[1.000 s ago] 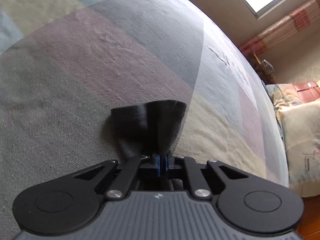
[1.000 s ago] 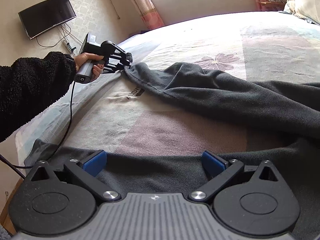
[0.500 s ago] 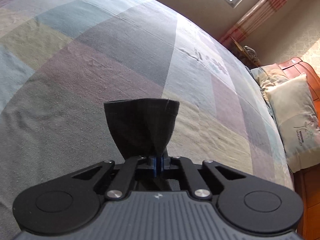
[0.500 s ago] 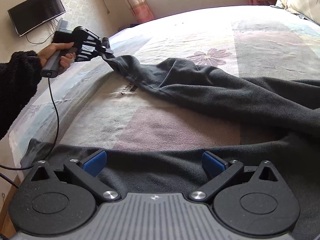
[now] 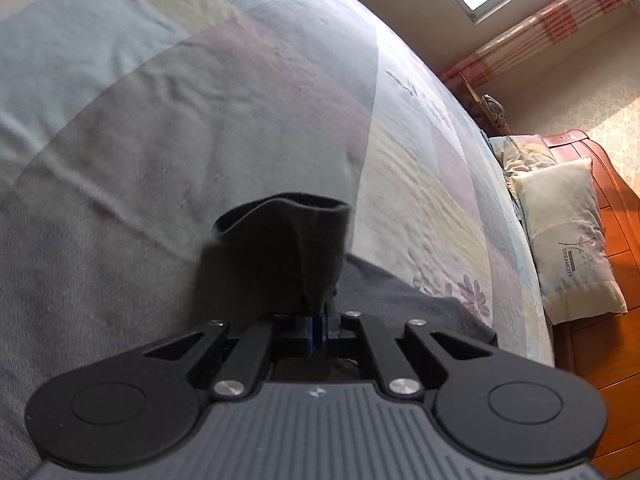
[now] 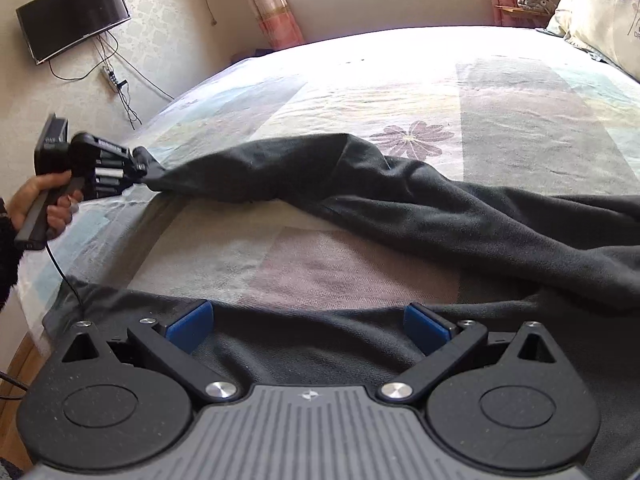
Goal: Fold clothes
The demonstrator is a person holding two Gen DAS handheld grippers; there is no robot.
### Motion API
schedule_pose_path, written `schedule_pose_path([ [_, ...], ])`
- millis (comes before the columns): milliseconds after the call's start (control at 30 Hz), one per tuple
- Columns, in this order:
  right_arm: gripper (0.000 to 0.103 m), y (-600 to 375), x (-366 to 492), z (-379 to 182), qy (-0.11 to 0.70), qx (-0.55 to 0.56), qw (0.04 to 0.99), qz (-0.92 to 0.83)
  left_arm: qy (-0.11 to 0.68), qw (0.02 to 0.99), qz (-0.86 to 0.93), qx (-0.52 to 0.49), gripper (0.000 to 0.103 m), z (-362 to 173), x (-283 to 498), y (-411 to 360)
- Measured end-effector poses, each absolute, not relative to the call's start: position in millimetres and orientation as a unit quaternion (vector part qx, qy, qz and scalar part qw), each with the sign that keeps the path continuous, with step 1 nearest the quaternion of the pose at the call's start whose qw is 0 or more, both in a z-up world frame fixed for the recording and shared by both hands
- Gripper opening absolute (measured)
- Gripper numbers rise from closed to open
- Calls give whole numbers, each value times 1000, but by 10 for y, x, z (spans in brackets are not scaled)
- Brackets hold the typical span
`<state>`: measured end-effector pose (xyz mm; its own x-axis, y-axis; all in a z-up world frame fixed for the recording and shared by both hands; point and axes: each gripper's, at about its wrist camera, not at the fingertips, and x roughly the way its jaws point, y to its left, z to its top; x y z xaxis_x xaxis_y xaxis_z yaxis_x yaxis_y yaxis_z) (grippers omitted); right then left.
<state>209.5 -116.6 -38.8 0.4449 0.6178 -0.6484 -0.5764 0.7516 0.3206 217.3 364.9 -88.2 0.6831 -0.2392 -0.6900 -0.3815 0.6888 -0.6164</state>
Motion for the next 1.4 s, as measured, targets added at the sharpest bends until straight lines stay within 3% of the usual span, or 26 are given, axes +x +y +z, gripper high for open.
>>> schedule_pose_path([
  [67,102,-1122,2146,-270,384,18,845,372,394,827,39,-399,3,-1004,2063,3638],
  [367,61,-157,2787,223,342,-98,812,463,369,841,31,-395,4,-1171,1828,3562],
  [533,60,896,3294,136,344,-166,758,529,339,831,30,-439,8,-1317,1707,3629],
  [733,60,1888,3479,-356,317,-314,681,580,337,836,30,-432,8,-1305,1697,3610],
  [900,59,2033,3682,-629,341,-309,659,596,335,841,28,-424,8,-1299,1697,3599],
  [1000,44,1980,3674,-630,340,-305,649,608,342,850,27,-399,8,-1227,1760,3587],
  [1100,5,2003,3657,-576,345,-312,649,602,351,862,25,-365,8,-1118,1857,3571],
  [1400,3,2004,3766,-305,310,-313,703,558,349,899,28,-264,7,-711,2336,3617],
])
